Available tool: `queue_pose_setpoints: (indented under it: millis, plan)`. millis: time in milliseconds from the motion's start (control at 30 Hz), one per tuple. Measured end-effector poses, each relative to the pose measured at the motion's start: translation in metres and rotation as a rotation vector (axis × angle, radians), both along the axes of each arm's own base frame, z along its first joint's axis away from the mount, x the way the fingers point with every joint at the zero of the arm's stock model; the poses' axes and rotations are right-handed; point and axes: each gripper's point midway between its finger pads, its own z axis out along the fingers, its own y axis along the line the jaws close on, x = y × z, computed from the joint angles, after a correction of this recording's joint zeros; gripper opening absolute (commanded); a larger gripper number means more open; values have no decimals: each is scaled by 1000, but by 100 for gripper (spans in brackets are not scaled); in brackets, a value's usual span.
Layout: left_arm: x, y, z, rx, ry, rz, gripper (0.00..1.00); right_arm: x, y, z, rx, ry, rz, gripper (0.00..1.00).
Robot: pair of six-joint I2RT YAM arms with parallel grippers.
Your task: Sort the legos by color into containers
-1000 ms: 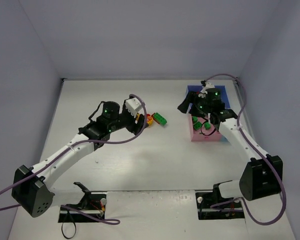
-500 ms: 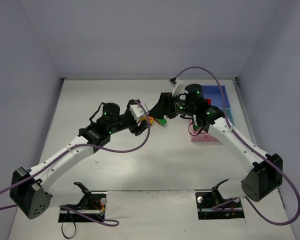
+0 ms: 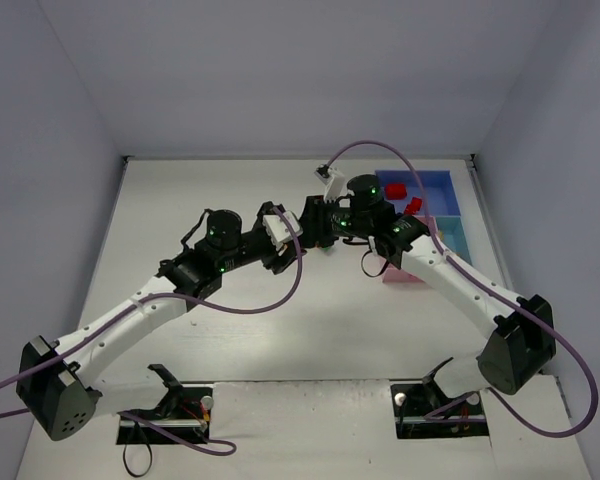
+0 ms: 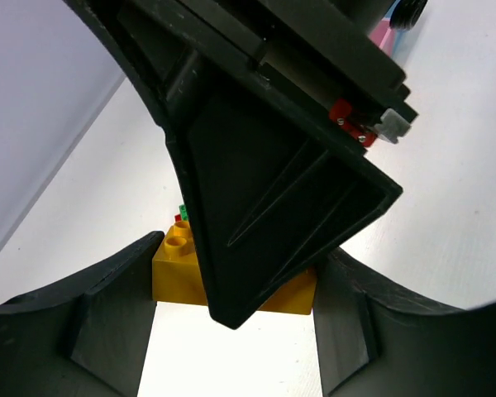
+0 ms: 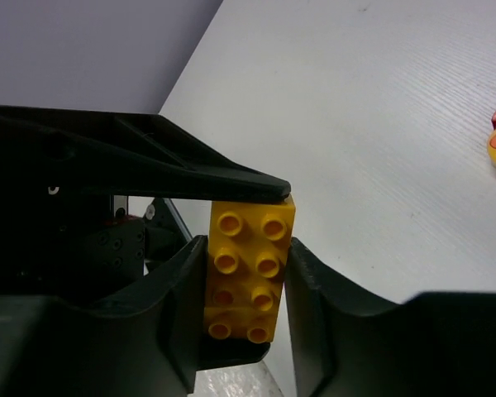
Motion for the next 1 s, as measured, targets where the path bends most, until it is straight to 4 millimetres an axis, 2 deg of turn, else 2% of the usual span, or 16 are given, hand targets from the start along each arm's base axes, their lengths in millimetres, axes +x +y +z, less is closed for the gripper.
queue_pose_setpoints:
  millis: [33,67,100,200,233,267,367,433,533,633,733,867,1000]
  plan:
    - [0,0,-1,1,-2,2,2,-1,2,2,2,-6,5,22]
    - [1,0,-2,3,-5,6,2,0,2,1,0,3,-8,10]
    - [1,1,-2,3,-6,8,5,-1,3,1,1,2,-7,5]
    - [2,1,-2,4,-8,13,40,1,2,1,-3,-4,-15,0]
    - [3,1,-2,4,-8,18,74,2,2,0,-6,-8,-18,0]
    - [3,2,-2,5,-8,22,84,3,2,0,-10,-13,-22,0]
    - [5,3,-3,-6,13,57,86,15,-10,-8,-69,-52,-87,0]
    - [9,6,-4,-16,36,97,86,29,-30,-16,-124,-78,-163,0]
    - [15,13,-6,-41,76,176,86,57,-82,-30,-213,-91,-331,0]
    - [18,19,-19,-52,130,241,86,89,-158,-42,-306,-91,-554,0]
    - [16,26,-39,-43,207,300,86,110,-236,-49,-417,-99,-765,0]
    - [13,37,-57,-30,279,365,86,117,-307,-55,-530,-97,-924,0]
    - [14,50,-68,-36,335,426,86,120,-361,-66,-654,-82,-1009,0]
